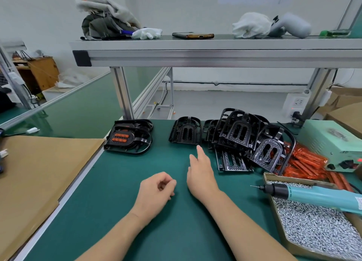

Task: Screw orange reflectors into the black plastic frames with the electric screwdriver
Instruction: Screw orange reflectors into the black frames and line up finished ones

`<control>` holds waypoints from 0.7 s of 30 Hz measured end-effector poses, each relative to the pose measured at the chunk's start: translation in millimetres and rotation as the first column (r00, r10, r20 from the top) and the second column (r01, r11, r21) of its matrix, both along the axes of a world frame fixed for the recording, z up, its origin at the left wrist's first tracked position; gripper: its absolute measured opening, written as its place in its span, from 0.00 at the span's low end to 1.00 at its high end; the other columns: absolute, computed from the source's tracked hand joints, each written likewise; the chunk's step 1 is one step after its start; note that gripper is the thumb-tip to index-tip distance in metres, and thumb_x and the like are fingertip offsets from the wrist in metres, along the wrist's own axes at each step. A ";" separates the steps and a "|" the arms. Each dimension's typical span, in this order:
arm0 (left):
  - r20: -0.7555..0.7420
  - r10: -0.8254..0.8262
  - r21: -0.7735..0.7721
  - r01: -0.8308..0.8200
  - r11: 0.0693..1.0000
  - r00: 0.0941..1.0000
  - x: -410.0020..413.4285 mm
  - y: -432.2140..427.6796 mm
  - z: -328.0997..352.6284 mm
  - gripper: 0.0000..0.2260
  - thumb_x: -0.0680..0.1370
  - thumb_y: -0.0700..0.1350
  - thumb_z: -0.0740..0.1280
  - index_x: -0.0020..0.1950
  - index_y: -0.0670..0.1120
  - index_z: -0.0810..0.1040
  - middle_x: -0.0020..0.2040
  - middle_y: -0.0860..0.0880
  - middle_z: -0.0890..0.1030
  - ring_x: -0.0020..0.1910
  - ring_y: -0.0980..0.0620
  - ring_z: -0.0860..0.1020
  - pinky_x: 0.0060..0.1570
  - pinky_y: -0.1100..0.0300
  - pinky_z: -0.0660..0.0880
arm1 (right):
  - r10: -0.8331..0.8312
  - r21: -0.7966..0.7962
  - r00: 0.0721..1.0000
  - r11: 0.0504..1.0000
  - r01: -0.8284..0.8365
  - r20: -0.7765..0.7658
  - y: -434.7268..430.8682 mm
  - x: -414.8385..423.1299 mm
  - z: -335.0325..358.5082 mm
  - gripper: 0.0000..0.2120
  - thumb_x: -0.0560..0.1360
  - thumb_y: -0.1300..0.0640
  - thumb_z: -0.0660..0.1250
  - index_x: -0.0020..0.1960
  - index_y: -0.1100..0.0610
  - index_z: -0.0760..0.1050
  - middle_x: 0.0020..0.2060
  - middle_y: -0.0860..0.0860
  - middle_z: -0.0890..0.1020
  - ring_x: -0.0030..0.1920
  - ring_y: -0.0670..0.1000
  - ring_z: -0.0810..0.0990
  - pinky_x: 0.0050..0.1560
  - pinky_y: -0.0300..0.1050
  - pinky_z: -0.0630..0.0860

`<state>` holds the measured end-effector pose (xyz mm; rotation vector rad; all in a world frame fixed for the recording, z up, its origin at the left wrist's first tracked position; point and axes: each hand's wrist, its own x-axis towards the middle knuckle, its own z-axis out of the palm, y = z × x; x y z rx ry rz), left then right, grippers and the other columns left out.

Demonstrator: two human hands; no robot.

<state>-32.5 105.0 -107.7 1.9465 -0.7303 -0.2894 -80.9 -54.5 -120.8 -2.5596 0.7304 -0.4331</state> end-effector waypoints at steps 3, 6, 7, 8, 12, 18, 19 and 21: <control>-0.065 0.031 -0.021 -0.033 0.999 0.997 0.7 -2.9 5.3 0.08 0.78 0.38 0.69 0.39 0.40 0.79 0.32 0.41 0.82 0.27 0.57 0.79 0.32 0.69 0.73 | -0.014 -0.109 0.996 0.994 0.004 -0.088 -12.9 19.7 -0.9 0.20 0.81 0.63 0.54 0.73 0.66 0.64 0.81 0.56 0.41 0.81 0.55 0.40 0.79 0.49 0.51; -0.088 0.041 -0.034 -0.044 0.998 0.995 1.5 -2.7 5.5 0.08 0.79 0.38 0.68 0.39 0.38 0.79 0.32 0.40 0.82 0.26 0.56 0.79 0.31 0.69 0.73 | -0.055 -0.185 0.990 0.982 0.031 -0.127 -23.2 35.2 -1.3 0.22 0.82 0.59 0.54 0.73 0.67 0.66 0.81 0.59 0.41 0.81 0.57 0.39 0.80 0.50 0.48; -0.092 0.045 -0.038 -0.049 0.998 0.995 2.3 -2.4 4.8 0.08 0.79 0.38 0.68 0.39 0.38 0.79 0.32 0.40 0.82 0.26 0.56 0.79 0.31 0.69 0.73 | -0.064 -0.209 0.987 0.977 0.032 -0.146 -25.2 39.1 -1.3 0.22 0.82 0.58 0.54 0.73 0.67 0.66 0.81 0.60 0.42 0.81 0.58 0.39 0.80 0.51 0.47; -0.094 0.049 -0.039 -0.053 0.998 0.994 2.7 -2.1 4.6 0.09 0.79 0.38 0.68 0.39 0.38 0.79 0.32 0.39 0.82 0.26 0.56 0.79 0.31 0.69 0.73 | -0.073 -0.227 0.984 0.973 0.034 -0.166 -26.8 42.2 -0.9 0.23 0.82 0.57 0.54 0.73 0.67 0.65 0.81 0.61 0.42 0.81 0.59 0.39 0.80 0.51 0.47; -0.090 0.051 -0.040 -0.055 0.998 0.995 3.4 -1.3 3.5 0.09 0.79 0.38 0.68 0.39 0.38 0.79 0.32 0.40 0.82 0.26 0.56 0.79 0.31 0.69 0.74 | -0.093 -0.204 0.969 0.978 0.046 -0.231 -29.6 47.0 3.9 0.27 0.82 0.55 0.53 0.77 0.68 0.60 0.81 0.61 0.44 0.81 0.59 0.40 0.80 0.52 0.48; -0.081 0.061 -0.040 -0.065 0.997 0.995 3.6 -3.3 3.5 0.09 0.79 0.38 0.68 0.38 0.39 0.78 0.31 0.41 0.82 0.26 0.56 0.79 0.31 0.69 0.73 | -0.072 -0.110 0.989 0.992 0.058 -0.131 -18.4 35.9 2.6 0.28 0.80 0.64 0.55 0.78 0.69 0.54 0.80 0.57 0.47 0.81 0.56 0.40 0.77 0.49 0.59; -0.083 0.063 -0.045 -0.067 0.997 0.995 3.8 -3.2 3.2 0.09 0.79 0.38 0.68 0.38 0.39 0.78 0.31 0.41 0.82 0.26 0.56 0.79 0.31 0.69 0.73 | -0.066 -0.107 0.992 0.993 0.054 -0.112 -15.7 32.1 2.8 0.29 0.78 0.66 0.55 0.78 0.68 0.53 0.80 0.56 0.46 0.81 0.55 0.39 0.76 0.48 0.62; -0.081 0.068 -0.049 -0.072 0.996 0.994 4.0 -2.3 2.8 0.09 0.79 0.38 0.68 0.38 0.39 0.78 0.31 0.41 0.82 0.26 0.56 0.79 0.31 0.69 0.74 | -0.044 -0.117 0.996 0.992 0.035 -0.076 -10.3 23.5 3.1 0.32 0.76 0.70 0.53 0.79 0.67 0.51 0.80 0.55 0.44 0.81 0.54 0.38 0.73 0.48 0.65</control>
